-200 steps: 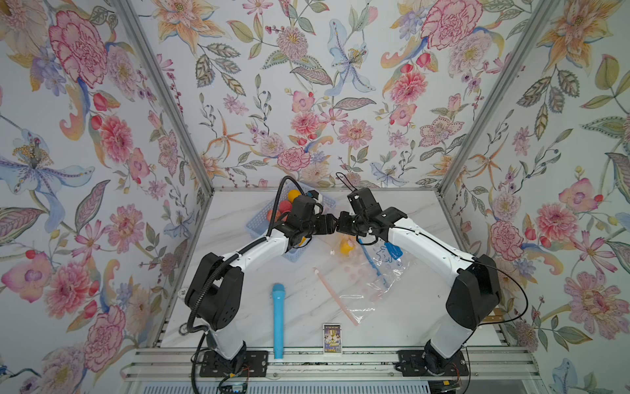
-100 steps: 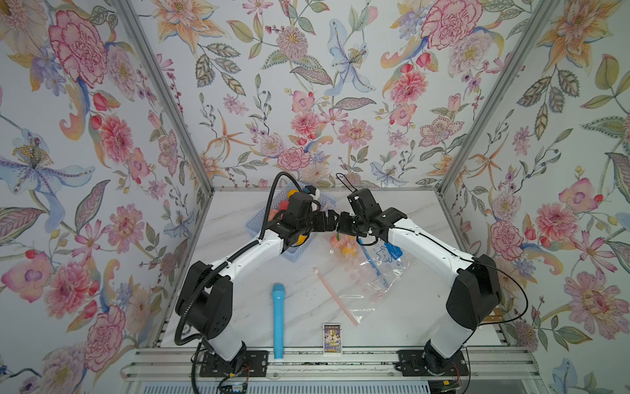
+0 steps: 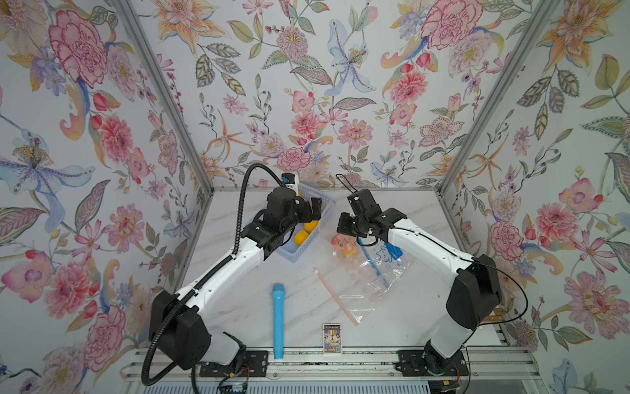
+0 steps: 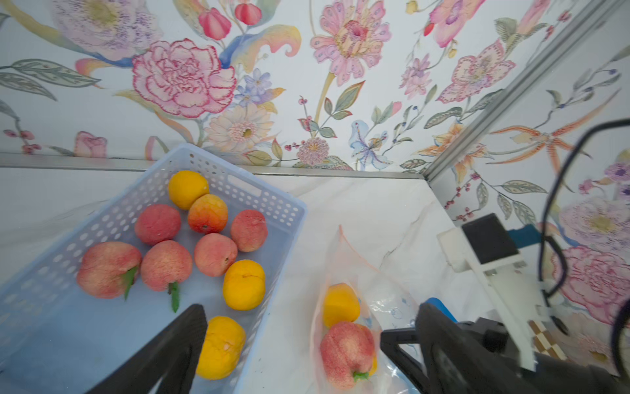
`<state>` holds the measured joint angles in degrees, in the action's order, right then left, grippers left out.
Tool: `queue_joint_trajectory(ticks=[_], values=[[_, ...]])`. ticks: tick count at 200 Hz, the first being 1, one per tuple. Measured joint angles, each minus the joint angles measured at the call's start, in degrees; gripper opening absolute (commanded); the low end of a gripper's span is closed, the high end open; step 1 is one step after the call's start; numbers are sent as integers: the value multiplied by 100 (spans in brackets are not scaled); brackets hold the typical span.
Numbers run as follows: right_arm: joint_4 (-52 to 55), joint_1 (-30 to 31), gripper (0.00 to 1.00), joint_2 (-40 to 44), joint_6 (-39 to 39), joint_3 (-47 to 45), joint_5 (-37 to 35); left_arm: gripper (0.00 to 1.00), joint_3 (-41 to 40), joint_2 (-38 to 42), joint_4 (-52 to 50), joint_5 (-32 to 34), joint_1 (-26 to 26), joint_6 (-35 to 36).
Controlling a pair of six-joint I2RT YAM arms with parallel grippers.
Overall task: Place the peach in a zip-top bag and seal the zipper
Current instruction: Place the peach in the zipper food storage bag.
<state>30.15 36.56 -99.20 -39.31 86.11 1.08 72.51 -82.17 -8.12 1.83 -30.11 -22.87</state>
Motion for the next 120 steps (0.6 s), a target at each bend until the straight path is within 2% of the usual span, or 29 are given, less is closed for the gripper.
queue_joint_trajectory(ticks=[58, 120], values=[[0, 0, 0, 0, 0, 0, 2, 98, -57, -332, -247, 413, 835, 63], [0, 0, 0, 0, 0, 0, 26, 97, 498, -1700, -577, 439, 1353, 164]])
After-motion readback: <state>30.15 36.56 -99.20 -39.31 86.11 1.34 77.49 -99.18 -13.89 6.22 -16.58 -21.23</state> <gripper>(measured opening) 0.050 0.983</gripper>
